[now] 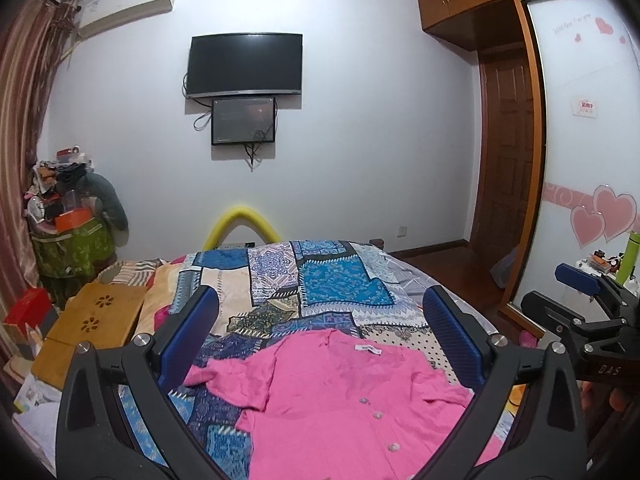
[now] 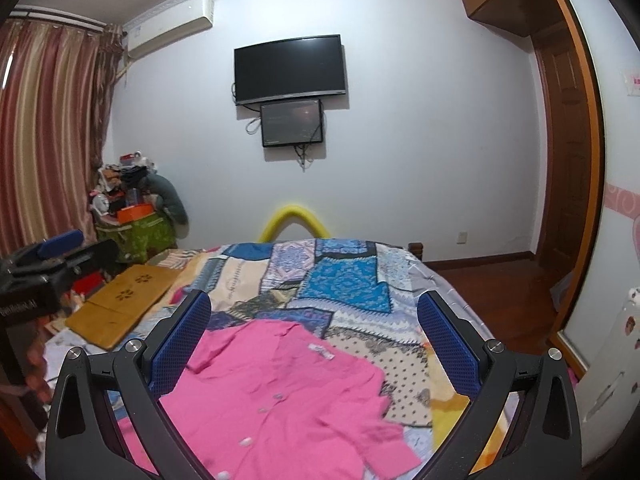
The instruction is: Fold small clothes
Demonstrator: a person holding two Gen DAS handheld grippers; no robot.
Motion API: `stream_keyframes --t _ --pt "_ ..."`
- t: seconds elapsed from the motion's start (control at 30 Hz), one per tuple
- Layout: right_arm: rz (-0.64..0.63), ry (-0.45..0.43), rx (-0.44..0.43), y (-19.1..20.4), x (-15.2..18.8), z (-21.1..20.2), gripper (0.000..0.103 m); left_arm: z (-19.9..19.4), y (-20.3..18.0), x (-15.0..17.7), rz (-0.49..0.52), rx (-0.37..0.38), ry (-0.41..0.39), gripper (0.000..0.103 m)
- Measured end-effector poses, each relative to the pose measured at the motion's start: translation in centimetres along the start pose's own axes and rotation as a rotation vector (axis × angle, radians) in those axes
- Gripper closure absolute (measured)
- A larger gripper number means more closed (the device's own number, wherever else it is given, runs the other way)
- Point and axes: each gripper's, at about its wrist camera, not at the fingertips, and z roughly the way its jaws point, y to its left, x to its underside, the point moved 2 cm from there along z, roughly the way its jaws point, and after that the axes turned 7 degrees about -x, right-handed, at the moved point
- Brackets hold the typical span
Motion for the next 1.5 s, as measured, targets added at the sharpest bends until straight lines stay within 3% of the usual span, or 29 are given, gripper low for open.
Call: stream_keyframes --t 0.23,0.37,0.47,0.57,0.7,0.8,0.93,1.13,1.33,1.37,1.43,1.5 --pt "0.000 0.084 0.047 -3.3 0.1 4.6 0.000 7.7 0.6 -0.9 0.006 0.021 0.082 0.000" --pt "0.017 0.182 0.050 -5.8 0.8 7.6 0.000 13.8 1.0 0.6 0.030 0.019 0.240 0.000" --pt "0.084 0.271 0.047 -8.4 2.1 10.4 0.001 18.2 1.7 1.8 0.058 -0.020 0.316 0.000" --pt "0.150 0.345 0.026 -10.6 3.2 12.9 0.001 22.3 2.9 4.0 0.021 0.015 0.427 0.000" --pt "0.212 0.466 -0.002 -12.8 5.9 15.9 0.001 27.1 4.2 6.4 0.037 -0.015 0.527 0.000" --pt "0.269 0.568 -0.031 -14.0 8.2 18.2 0.012 30.0 4.8 7.9 0.076 -0.042 0.586 0.000" --pt "0.316 0.675 -0.070 -15.1 11.0 20.6 0.018 33.5 5.5 10.9 0.078 -0.031 0.702 0.000" --pt "0.370 0.790 -0.130 -15.5 14.3 22.8 0.035 36.2 5.8 14.0 0.049 0.024 0.815 0.018" --pt "0.385 0.855 -0.179 -15.1 16.0 23.8 0.064 37.2 5.6 15.5 -0.009 0.099 0.872 0.036" --pt "0.386 0.861 -0.184 -14.9 16.2 23.9 0.070 37.4 5.8 15.6 -0.015 0.097 0.883 0.045" --pt "0.380 0.850 -0.182 -14.8 16.2 24.1 0.078 37.5 5.8 15.8 -0.007 0.077 0.878 0.052" --pt "0.379 0.844 -0.192 -14.6 16.0 24.3 0.091 37.3 5.6 15.8 0.011 0.077 0.866 0.072"
